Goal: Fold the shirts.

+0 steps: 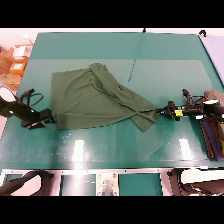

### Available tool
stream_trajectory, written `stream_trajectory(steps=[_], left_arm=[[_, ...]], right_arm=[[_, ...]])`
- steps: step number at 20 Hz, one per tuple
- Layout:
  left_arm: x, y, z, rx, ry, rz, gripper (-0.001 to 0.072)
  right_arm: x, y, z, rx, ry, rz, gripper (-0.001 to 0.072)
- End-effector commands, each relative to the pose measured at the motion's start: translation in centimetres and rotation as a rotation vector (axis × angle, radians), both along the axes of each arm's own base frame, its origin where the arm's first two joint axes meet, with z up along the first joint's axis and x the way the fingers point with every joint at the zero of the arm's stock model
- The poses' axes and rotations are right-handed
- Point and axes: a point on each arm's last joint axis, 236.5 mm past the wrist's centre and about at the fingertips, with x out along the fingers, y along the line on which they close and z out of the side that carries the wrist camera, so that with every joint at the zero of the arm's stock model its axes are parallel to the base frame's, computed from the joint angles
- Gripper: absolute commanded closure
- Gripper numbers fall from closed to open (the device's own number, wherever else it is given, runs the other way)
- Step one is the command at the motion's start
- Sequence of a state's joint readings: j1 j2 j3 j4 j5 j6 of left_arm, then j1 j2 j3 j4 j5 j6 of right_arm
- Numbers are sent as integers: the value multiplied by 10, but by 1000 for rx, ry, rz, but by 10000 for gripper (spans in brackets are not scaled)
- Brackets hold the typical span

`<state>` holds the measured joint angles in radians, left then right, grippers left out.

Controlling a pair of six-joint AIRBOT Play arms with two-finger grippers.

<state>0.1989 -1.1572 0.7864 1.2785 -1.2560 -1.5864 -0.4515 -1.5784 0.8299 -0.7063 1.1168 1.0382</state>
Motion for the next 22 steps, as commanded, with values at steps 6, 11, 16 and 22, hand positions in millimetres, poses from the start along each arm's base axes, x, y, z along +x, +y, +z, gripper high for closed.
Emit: stream_trajectory(steps=[6, 11, 16, 22], left_arm=[[22, -46, -46, -206, -111, 20, 196], [32, -54, -43, -243, -170, -15, 615], [41, -52, -35, -236, -199, -35, 682], [111, -67, 138, -297, -591, -132, 683]], right_arm=[[1, 1, 1, 7, -3, -6, 696], [1, 2, 1, 8, -2, -5, 696], [4, 6, 8, 41, -9, -14, 696], [85, 30, 200, 347, -466, -20, 696]])
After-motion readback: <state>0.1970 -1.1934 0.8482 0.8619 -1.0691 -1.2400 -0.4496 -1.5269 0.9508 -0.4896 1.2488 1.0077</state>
